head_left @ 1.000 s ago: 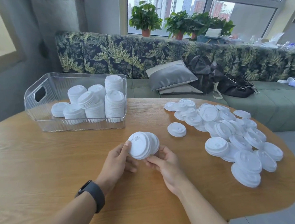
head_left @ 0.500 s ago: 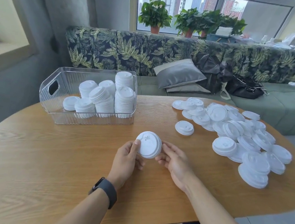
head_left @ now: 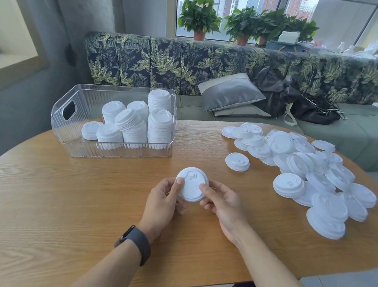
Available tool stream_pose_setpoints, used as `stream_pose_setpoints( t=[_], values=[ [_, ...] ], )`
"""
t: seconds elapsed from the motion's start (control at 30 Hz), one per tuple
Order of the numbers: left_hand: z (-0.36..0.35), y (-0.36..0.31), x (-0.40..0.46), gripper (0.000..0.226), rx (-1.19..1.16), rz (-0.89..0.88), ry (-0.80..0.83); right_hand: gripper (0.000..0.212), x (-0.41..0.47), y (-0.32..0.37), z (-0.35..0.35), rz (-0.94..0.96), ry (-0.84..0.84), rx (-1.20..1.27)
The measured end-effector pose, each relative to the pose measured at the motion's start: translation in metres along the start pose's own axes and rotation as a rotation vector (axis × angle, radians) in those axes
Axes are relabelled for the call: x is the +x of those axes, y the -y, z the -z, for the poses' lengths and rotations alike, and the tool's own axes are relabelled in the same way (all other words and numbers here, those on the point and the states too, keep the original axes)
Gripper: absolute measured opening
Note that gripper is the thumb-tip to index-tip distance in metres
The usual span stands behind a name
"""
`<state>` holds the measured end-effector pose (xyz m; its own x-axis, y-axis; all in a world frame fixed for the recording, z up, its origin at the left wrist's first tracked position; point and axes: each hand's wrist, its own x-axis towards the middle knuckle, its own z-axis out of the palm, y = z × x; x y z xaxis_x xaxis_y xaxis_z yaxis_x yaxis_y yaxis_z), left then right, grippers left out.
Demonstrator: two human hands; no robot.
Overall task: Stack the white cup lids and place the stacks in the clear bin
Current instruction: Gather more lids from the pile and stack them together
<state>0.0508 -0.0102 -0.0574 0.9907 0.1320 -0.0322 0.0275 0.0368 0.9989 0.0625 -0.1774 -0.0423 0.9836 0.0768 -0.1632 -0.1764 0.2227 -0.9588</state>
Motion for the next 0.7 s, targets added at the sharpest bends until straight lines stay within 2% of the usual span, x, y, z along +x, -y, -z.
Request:
stream_pose_setpoints(
  t=[0.13,0.33,0.7],
  values=[
    [0.0015,-0.0055,-0.0021,0.034,0.024,0.004,-0.013,0.034,0.0007,0.0005,0.0018,-0.013,-0.016,0.038],
    [0.0018,-0.0077,-0.0024,0.031,0.003,-0.002,-0.047,0.023,-0.0002,-0.0003,0.0009,0.015,0.0,-0.038],
    [0.0013,-0.0098,-0.0057,0.031,0.025,-0.02,-0.054,0.028,0.0022,-0.0023,0.0033,0.015,-0.008,-0.021]
  ],
)
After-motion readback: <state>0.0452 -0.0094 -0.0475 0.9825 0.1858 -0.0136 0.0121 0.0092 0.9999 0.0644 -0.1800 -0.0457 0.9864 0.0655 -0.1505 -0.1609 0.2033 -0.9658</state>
